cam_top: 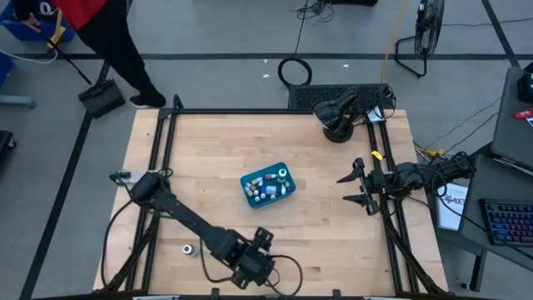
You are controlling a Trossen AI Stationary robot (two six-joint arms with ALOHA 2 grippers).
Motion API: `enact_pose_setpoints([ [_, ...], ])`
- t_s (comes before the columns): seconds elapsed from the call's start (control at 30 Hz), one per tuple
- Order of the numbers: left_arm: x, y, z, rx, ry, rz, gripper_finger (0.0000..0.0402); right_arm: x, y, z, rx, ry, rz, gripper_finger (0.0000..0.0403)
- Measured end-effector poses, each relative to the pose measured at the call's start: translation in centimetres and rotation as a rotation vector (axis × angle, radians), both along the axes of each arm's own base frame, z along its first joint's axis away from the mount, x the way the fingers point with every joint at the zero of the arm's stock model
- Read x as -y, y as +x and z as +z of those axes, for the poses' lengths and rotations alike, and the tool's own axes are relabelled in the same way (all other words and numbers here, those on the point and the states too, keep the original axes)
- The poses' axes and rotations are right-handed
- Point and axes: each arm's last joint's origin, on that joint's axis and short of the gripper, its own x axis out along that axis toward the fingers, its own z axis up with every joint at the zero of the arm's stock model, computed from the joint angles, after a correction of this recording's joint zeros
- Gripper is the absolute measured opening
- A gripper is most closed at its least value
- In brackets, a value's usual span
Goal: Pick & Place food coloring
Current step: Put the black food coloring bottle into the blue bin
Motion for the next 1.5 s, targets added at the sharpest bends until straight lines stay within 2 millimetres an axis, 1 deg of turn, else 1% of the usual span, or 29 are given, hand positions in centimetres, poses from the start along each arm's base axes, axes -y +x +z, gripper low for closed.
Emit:
enact_pose_setpoints([
  [0.27, -1.4, 1.7, -2.9, -0.075, -0.013, 0.051, 0.0301, 0.0, 0.0, 0.0, 0.0, 0.0, 0.0, 0.0246],
  [0.4, -1.9, 2.1, -3.7, -0.108, -0.018, 0.058, 0.0301, 0.0, 0.0, 0.0, 0.0, 0.0, 0.0, 0.0243],
  [0.7, -2.2, 2.5, -3.7, -0.1, -0.041, 0.072, 0.0301, 0.0, 0.0, 0.0, -0.003, -0.001, 0.0, 0.0247],
  [0.87, -2.0, 2.5, -3.7, -0.114, -0.101, 0.064, 0.0301, 0.0, 0.0, 0.0, -0.003, -0.001, 0.0, 0.0243],
  [1.2, -2.0, 2.6, -3.6, -0.11, -0.108, 0.068, 0.0298, 0.0, 0.0, 0.0, -0.003, -0.001, 0.0, 0.0246],
  [1.33, -1.9, 2.7, -3.6, -0.101, -0.111, 0.064, 0.0275, 0.0, 0.0, 0.0, -0.003, -0.001, -0.001, 0.0243],
  [1.5, -1.9, 2.7, -3.6, -0.097, -0.113, 0.064, 0.0216, 0.0, 0.0, 0.0, -0.003, -0.001, 0.0, 0.0244],
])
